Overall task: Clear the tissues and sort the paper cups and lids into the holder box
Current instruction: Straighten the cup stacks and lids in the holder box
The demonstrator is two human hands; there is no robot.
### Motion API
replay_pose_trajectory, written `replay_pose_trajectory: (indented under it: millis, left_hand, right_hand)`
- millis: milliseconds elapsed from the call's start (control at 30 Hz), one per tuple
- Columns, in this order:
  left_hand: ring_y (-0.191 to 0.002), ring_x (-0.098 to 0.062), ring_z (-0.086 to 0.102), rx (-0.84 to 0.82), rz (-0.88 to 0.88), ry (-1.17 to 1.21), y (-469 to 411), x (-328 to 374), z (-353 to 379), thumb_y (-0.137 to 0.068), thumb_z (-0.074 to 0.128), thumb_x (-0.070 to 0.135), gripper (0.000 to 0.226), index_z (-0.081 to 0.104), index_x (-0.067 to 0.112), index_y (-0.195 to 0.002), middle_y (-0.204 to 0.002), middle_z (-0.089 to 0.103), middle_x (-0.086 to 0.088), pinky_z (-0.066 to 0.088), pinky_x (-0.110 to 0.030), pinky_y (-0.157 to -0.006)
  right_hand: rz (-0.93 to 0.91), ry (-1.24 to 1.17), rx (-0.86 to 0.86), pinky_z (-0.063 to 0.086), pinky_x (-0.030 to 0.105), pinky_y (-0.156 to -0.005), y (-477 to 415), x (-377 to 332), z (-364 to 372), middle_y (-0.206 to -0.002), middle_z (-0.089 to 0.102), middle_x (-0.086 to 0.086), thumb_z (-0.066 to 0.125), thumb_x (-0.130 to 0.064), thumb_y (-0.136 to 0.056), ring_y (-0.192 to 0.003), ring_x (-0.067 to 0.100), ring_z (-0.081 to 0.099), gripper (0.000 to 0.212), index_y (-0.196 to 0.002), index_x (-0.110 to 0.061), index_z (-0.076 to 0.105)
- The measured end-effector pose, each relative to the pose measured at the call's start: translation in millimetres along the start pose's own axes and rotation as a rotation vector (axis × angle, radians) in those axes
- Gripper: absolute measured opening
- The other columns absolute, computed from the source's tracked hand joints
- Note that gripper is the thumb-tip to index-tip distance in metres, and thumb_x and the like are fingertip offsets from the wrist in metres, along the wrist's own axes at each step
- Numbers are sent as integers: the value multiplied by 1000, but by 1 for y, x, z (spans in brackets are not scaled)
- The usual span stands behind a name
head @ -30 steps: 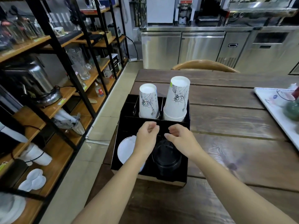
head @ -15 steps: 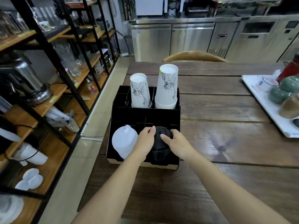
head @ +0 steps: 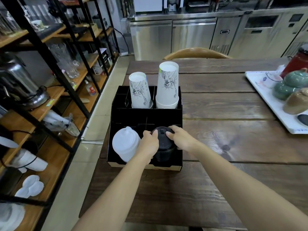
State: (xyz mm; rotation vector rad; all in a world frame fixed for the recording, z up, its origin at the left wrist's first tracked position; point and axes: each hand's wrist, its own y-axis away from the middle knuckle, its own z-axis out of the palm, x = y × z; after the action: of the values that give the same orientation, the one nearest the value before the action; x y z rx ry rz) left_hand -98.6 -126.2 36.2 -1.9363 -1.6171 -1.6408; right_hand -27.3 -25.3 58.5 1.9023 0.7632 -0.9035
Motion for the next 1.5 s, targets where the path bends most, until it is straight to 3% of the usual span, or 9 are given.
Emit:
replay_pose_trajectory:
  millis: [200, 300, 400, 533, 667, 833, 1133, 1300, 1500]
  left_hand:
    - [-111, -29, 50, 47, 33, -71, -8, 2, 1, -98, 26, 42, 48, 36, 6, -128, -125, 50, -13, 44, -43, -95]
    - [-97, -22, 50, 21, 75, -27, -11, 1, 1, -97, 29, 42, 40, 45, 9, -112, -110, 54, -9, 40, -36, -84]
    - [-86, -19, 47, 6, 101, -9, -10, -2, 1, -98, 29, 41, 33, 43, 12, -101, -96, 49, -4, 38, -33, -78]
    - [-104, -24, 51, 21, 145, -13, -4, -12, 3, -99, 27, 38, 33, 41, 12, -112, -111, 53, -7, 42, -38, -90]
    - [-107, -26, 53, 8, 207, -32, 2, -20, 2, -99, 26, 39, 29, 40, 17, -110, -112, 53, -7, 45, -45, -96]
    - [-98, -31, 55, 75, 228, -210, 1, -7, -1, -100, 25, 37, 43, 44, 3, -119, -105, 58, -14, 42, -39, -81]
    - [-105, -30, 56, 105, 231, -179, 2, -8, -2, -98, 31, 40, 46, 48, 4, -121, -114, 60, -14, 43, -38, -86]
    - [-96, -21, 52, 141, 229, -85, 6, -6, -3, -97, 37, 37, 40, 51, 7, -119, -104, 56, -3, 42, -33, -82]
    - [-100, -21, 57, 148, 221, 12, 7, -4, -5, -96, 41, 35, 36, 53, 11, -119, -115, 61, -8, 50, -36, -84]
  right_hand:
    - [132, -28, 12, 49, 51, -96, -3, 4, -1, -124, 55, 18, 40, -33, -98, -114, 36, 53, 39, -120, -2, 46]
    - [161, -21, 4, 54, 45, -90, -5, 6, -3, -117, 52, 14, 42, -32, -97, -105, 30, 53, 33, -112, -3, 47]
    - [147, 19, 24, 48, 49, -98, -8, 7, -2, -130, 53, 24, 42, -30, -98, -115, 37, 54, 38, -117, 2, 47]
    - [78, 65, 10, 48, 43, -90, -11, 11, 0, -124, 58, 24, 44, -27, -97, -97, 28, 57, 35, -116, 1, 50]
    - [48, 27, -15, 48, 39, -93, -8, 12, -1, -120, 62, 15, 46, -25, -97, -107, 28, 59, 29, -118, -6, 51]
    - [112, 14, 2, 50, 48, -92, -12, 8, 0, -128, 54, 13, 45, -31, -96, -115, 32, 52, 38, -125, -7, 46]
    - [143, -18, -12, 52, 48, -86, -12, 7, -3, -135, 49, 13, 48, -32, -95, -122, 33, 48, 39, -124, -7, 46]
    - [63, 76, 13, 51, 47, -92, -12, 5, -6, -120, 61, 20, 49, -34, -93, -112, 36, 58, 35, -114, -7, 53]
    - [-37, 47, 32, 52, 42, -90, -11, 8, -8, -106, 67, 11, 54, -30, -92, -101, 27, 63, 29, -109, -7, 60]
